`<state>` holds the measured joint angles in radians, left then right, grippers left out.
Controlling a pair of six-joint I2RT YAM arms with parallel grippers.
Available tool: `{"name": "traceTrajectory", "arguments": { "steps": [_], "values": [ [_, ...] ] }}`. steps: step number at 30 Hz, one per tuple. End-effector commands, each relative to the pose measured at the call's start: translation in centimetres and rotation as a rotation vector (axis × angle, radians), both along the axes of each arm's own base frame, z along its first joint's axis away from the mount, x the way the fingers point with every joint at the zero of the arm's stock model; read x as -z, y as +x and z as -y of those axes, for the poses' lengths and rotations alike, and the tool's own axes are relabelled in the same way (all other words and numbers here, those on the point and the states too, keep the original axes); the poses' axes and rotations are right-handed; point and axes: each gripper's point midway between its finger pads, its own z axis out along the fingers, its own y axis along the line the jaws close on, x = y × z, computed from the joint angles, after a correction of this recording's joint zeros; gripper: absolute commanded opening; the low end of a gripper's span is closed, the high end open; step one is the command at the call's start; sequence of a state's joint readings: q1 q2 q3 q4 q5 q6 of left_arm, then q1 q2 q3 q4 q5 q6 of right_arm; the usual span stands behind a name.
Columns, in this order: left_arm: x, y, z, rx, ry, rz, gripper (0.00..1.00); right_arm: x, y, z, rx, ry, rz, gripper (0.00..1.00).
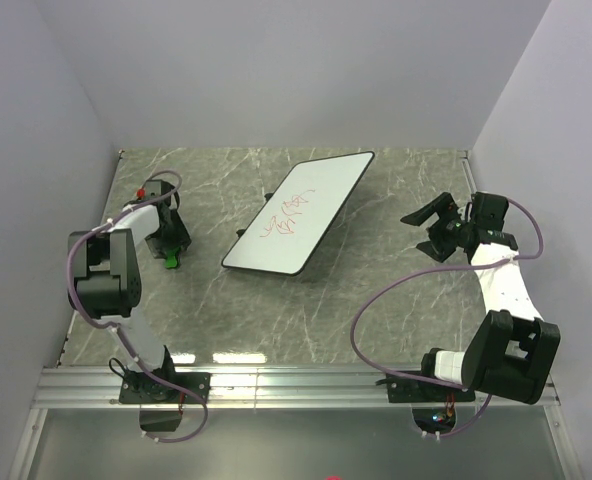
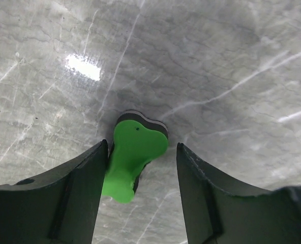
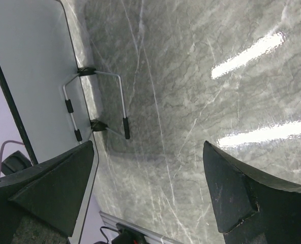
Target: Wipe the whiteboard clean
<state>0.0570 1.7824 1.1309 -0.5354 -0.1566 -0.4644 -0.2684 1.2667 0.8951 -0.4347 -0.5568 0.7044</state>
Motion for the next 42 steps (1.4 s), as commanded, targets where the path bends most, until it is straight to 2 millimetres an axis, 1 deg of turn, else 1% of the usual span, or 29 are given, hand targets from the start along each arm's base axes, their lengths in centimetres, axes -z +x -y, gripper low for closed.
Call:
{"name": "traceTrajectory", "arguments": {
  "steps": [1,7,8,11,14,18,21,23,24,25,26,27,29,30,31,32,33,34,35,36,37,38,39,40,42],
  "values": [
    [-0.3,0.7,-0.7,-0.015,0.008,0.019,0.6,-1.0,0.3,0.1,-0.006,-0.021,0.042,0.94],
    [-0.1,0.4,-0.2,-0.018,-0.025,0.014,0.53,-0.9,0.3,0.2,-0.003,-0.024,0.043,0.94],
    [-0.1,0.2,0.0,-0.016,-0.031,0.014,0.48,-1.0,0.3,0.2,-0.003,-0.025,0.046,0.94],
    [-0.1,-0.2,0.3,-0.019,-0.046,0.015,0.4,-1.1,0.5,0.2,0.001,-0.02,0.051,0.94],
    [-0.1,-0.7,0.6,-0.017,-0.05,0.008,0.38,-1.3,0.8,0.1,0.001,-0.01,0.061,0.94],
    [0.0,-1.2,1.0,-0.013,-0.058,0.001,0.4,-2.1,1.3,0.1,0.005,-0.003,0.083,0.94],
    [0.0,-1.6,1.7,-0.001,-0.074,-0.003,0.41,-3.2,1.8,-0.2,-0.007,0.014,0.118,0.95],
    [0.2,-1.9,2.2,0.008,-0.08,-0.008,0.41,-4.7,2.4,-0.5,-0.025,0.034,0.161,0.96],
    [0.3,-2.0,2.5,0.013,-0.084,-0.014,0.41,-5.3,2.6,-1.0,-0.042,0.043,0.178,0.96],
    [0.3,-2.1,2.7,0.021,-0.082,-0.016,0.41,-6.4,3.1,-1.2,-0.058,0.042,0.211,0.96],
    [0.5,-2.3,2.8,0.022,-0.084,-0.021,0.4,-7.0,3.3,-1.6,-0.075,0.048,0.222,0.96],
    [0.4,-2.4,3.0,0.028,-0.084,-0.02,0.4,-8.4,3.8,-2.5,-0.107,0.043,0.259,0.97],
    [0.6,-2.6,3.2,0.032,-0.084,-0.024,0.37,-9.5,4.3,-3.6,-0.147,0.029,0.282,0.97],
    [0.6,-2.6,3.3,0.035,-0.087,-0.023,0.36,-10.9,4.5,-5.0,-0.188,0.019,0.307,0.98],
    [0.8,-2.7,3.3,0.036,-0.086,-0.029,0.3,-10.9,4.9,-5.6,-0.214,0.0,0.301,0.98],
    [0.9,-2.8,3.4,0.037,-0.087,-0.034,0.27,-11.1,5.2,-6.0,-0.223,-0.026,0.297,0.98],
    [0.9,-2.8,3.4,0.037,-0.089,-0.034,0.24,-12.2,5.4,-6.8,-0.259,-0.056,0.307,0.98],
    [1.1,-2.8,3.5,0.038,-0.09,-0.037,0.23,-11.6,5.6,-8.5,-0.309,-0.064,0.286,0.98],
    [1.2,-3.0,3.5,0.039,-0.092,-0.041,0.21,-11.7,5.7,-9.5,-0.337,-0.078,0.281,0.98],
    [1.3,-2.9,3.5,0.039,-0.093,-0.038,0.21,-12.1,5.9,-9.9,-0.352,-0.103,0.284,0.98],
    [1.2,-2.9,3.5,0.039,-0.096,-0.034,0.19,-11.4,6.3,-10.6,-0.367,-0.104,0.26,0.98],
    [1.4,-3.1,3.6,0.041,-0.098,-0.038,0.14,-11.1,6.2,-11.6,-0.39,-0.107,0.247,0.98],
    [1.4,-3.2,3.6,0.042,-0.1,-0.038,0.09,-10.7,6.3,-11.8,-0.394,-0.109,0.232,0.97],
    [1.4,-3.2,3.7,0.043,-0.103,-0.038,0.0,-9.8,6.4,-12.1,-0.4,-0.108,0.199,0.97],
    [1.4,-3.1,3.8,0.047,-0.108,-0.035,0.0,-8.7,6.0,-12.9,-0.42,-0.11,0.159,0.96]
  ]
}}
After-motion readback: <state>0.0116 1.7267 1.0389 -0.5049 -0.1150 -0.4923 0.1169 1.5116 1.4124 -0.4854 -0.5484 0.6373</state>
